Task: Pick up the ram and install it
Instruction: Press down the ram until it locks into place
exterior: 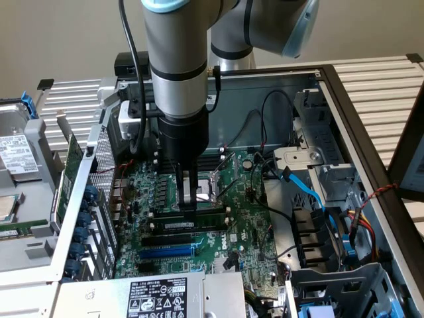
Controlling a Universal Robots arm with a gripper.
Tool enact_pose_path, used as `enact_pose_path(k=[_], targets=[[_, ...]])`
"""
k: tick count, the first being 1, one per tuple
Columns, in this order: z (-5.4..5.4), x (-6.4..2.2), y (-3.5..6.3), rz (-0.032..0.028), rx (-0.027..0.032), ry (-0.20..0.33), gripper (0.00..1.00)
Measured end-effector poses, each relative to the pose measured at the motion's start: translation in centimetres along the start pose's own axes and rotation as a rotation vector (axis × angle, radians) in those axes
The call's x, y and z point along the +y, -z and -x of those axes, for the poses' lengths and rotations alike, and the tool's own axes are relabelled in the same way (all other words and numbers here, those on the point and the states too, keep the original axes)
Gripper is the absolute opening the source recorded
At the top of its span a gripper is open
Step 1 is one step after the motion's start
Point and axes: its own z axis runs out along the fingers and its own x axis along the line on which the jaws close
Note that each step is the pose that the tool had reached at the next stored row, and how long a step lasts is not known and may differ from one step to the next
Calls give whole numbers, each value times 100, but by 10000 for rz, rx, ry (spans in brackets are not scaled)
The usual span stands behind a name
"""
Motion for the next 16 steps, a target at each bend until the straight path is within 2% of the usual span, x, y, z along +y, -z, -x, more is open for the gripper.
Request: enact_pose_path(k=[4, 8, 16], targets=[[-7, 2, 149, 60, 13, 2, 11], [-10, 2, 227, 62, 11, 2, 11], [-11, 2, 236, 63, -2, 2, 11]])
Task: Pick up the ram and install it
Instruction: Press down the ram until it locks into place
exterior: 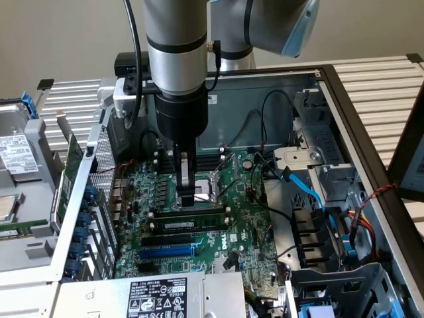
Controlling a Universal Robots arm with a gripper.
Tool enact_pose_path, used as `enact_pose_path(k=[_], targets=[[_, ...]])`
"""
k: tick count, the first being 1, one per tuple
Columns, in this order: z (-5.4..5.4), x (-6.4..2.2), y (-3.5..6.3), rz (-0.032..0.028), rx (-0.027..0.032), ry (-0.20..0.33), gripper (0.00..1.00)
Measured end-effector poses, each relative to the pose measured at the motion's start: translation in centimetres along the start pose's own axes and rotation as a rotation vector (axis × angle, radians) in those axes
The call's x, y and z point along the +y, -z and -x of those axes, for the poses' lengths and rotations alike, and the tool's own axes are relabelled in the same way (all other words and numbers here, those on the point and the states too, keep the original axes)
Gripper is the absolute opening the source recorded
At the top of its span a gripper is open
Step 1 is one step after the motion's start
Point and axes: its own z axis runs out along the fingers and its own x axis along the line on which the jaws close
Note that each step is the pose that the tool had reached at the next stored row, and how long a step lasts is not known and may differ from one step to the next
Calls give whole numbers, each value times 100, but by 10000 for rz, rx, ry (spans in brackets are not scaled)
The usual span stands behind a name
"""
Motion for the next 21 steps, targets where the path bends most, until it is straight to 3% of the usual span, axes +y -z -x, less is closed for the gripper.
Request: enact_pose_path(k=[9, 21], targets=[[0, 0, 0, 5, -2, -132, 11], [0, 0, -1, 70, -25, -1979, 11]])
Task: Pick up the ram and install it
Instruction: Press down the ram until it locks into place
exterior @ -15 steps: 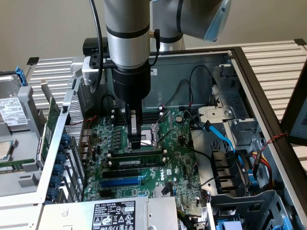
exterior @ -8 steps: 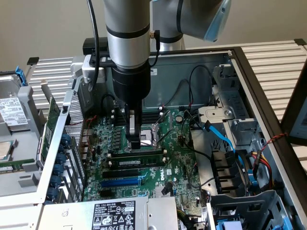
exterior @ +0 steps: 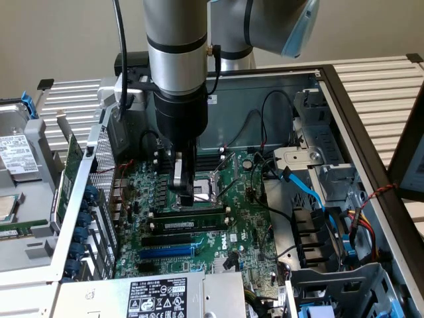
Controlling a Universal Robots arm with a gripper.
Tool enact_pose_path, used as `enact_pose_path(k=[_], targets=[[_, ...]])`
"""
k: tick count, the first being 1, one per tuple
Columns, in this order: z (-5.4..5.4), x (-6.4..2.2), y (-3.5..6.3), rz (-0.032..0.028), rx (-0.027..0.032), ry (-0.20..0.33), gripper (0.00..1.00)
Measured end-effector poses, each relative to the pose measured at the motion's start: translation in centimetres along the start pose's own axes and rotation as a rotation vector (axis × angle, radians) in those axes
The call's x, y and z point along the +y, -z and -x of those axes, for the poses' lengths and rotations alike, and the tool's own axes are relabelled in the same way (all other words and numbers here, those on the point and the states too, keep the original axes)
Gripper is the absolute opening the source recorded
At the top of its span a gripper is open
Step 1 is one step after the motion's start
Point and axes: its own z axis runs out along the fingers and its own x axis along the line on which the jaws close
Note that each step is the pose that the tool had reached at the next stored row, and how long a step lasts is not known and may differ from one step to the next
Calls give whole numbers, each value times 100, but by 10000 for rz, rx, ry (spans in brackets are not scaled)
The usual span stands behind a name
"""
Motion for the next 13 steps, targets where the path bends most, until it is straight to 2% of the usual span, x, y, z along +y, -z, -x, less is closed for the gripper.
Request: enact_pose_path(k=[13], targets=[[0, 0, -5, 76, -45, -2013, 11]])
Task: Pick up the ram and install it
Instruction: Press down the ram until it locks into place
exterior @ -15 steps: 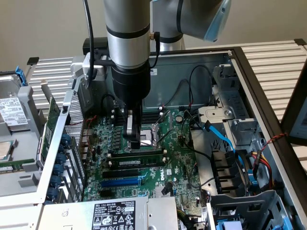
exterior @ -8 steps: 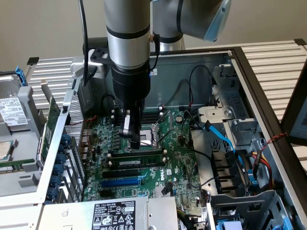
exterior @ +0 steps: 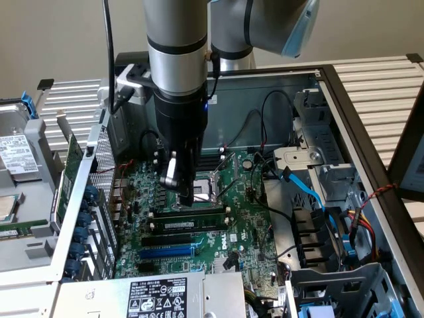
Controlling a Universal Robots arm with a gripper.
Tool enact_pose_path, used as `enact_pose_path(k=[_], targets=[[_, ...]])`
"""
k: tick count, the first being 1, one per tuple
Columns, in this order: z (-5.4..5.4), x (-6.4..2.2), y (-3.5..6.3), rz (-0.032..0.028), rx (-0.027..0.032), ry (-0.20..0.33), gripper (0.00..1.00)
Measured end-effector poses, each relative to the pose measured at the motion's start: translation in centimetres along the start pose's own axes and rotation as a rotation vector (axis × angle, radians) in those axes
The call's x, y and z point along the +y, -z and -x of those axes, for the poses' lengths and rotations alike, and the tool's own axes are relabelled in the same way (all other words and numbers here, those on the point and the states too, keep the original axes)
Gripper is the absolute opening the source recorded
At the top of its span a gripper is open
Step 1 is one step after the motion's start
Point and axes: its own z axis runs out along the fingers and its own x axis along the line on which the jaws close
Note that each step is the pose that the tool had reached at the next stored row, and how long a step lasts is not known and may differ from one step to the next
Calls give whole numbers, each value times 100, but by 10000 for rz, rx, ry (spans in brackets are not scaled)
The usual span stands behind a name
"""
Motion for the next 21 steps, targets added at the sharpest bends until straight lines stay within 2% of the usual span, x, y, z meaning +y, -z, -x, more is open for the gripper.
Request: enact_pose_path(k=[14, 21], targets=[[0, 0, -3, 74, -36, -2196, 11], [0, 0, -10, 83, -8, -3093, 11]])
